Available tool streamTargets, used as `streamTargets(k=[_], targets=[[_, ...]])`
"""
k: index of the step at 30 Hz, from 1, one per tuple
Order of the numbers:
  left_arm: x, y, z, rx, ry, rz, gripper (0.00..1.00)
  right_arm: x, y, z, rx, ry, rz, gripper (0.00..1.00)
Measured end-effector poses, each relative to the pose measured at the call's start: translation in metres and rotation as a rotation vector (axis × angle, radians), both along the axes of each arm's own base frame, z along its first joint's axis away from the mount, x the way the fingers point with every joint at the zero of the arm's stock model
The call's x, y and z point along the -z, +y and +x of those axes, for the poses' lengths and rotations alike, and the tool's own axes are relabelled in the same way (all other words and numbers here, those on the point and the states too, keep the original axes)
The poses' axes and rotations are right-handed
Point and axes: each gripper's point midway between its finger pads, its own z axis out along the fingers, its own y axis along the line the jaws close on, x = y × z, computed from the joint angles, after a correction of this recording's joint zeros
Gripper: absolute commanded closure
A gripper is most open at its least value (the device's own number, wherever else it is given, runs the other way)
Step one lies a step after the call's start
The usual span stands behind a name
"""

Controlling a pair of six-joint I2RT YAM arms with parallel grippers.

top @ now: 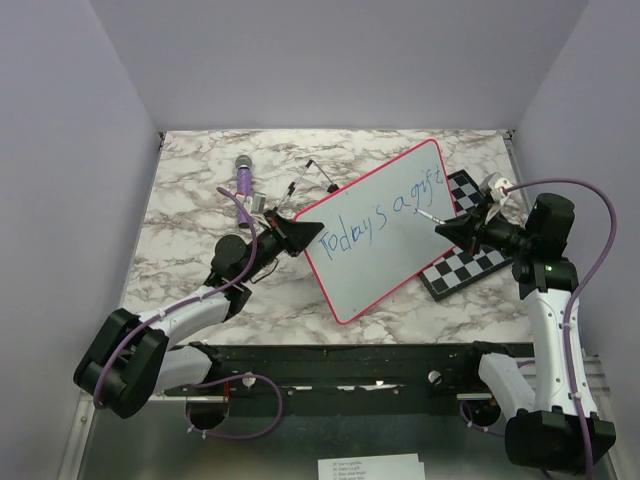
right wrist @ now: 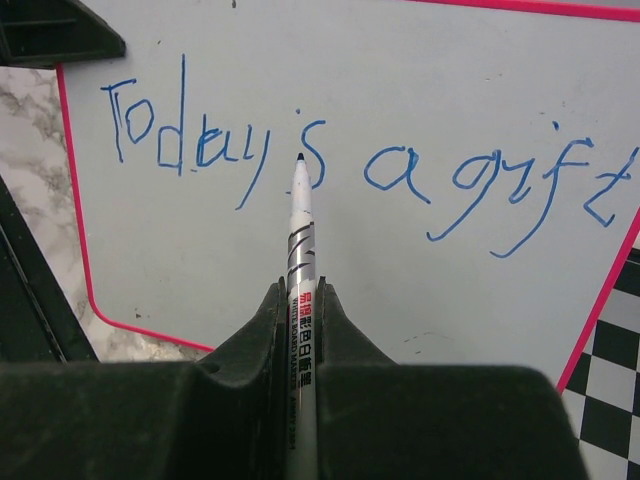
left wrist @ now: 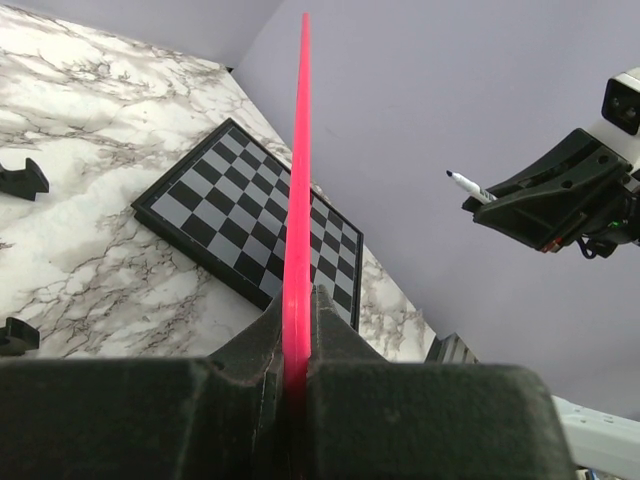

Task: Write a sentence on the whiteboard

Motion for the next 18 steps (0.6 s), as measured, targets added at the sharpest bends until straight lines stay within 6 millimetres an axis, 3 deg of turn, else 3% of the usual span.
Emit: streamTargets(k=[18], targets=[[-0.0011,0.0001,-0.0014,0.004,-0.003,0.002,1.0,0.0069,-0.0008,-0.0013,-0.006,-0.002,-0.02,0.99]])
